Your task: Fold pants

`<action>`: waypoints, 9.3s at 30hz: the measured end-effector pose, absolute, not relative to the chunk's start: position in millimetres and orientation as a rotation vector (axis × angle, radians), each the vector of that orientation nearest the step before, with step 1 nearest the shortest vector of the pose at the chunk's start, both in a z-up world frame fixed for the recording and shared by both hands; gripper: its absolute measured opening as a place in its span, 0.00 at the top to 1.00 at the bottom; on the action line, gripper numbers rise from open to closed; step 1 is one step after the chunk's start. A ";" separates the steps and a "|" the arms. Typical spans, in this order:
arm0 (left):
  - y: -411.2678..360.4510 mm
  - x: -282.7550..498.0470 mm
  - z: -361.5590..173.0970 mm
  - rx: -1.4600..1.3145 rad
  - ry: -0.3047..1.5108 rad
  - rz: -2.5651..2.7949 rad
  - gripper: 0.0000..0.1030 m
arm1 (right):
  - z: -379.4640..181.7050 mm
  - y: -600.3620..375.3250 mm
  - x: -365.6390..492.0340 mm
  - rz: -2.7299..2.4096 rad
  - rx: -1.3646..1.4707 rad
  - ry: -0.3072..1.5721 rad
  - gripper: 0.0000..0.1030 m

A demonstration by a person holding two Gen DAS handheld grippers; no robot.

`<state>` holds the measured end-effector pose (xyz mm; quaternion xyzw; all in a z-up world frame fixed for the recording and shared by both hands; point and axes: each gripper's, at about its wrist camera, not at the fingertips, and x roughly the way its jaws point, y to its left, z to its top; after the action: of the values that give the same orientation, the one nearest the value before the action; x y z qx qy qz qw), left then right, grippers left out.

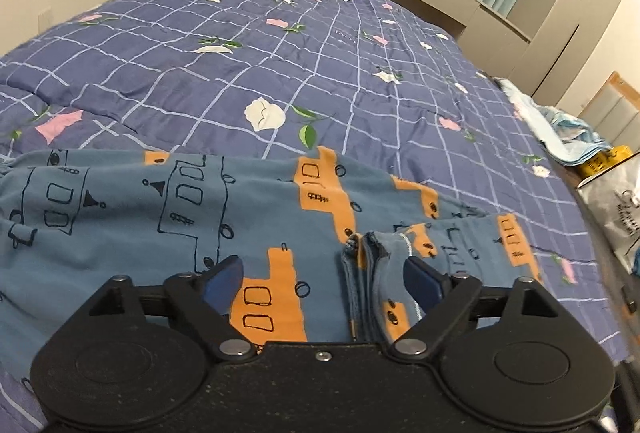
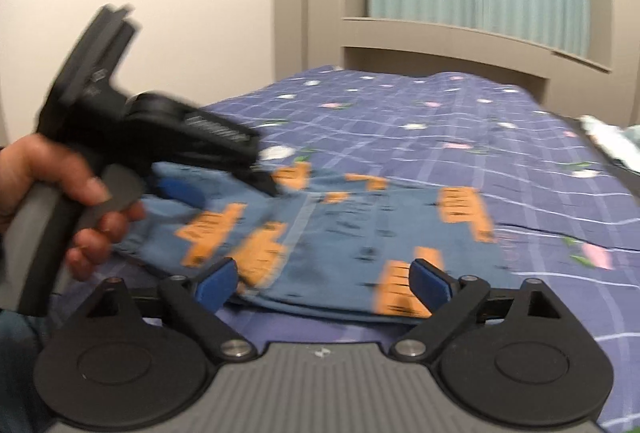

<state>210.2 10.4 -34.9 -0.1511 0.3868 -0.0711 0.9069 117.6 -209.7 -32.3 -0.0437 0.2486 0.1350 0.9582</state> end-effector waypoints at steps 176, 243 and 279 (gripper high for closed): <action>-131.2 116.3 -29.7 0.166 0.542 -0.564 0.95 | -42.1 -310.6 212.0 0.331 0.301 0.576 0.79; -14.5 246.2 -64.4 -0.214 0.721 -0.161 0.00 | -60.3 -298.4 233.5 0.030 -0.045 0.542 0.00; -14.8 97.3 -44.6 -0.143 0.738 -0.206 0.01 | -41.2 -289.0 107.4 0.049 0.040 0.603 0.00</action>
<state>97.3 -14.8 -44.6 -0.0697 0.3597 -0.1002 0.9251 107.4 -289.0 -41.2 0.0198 0.2968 0.0241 0.9544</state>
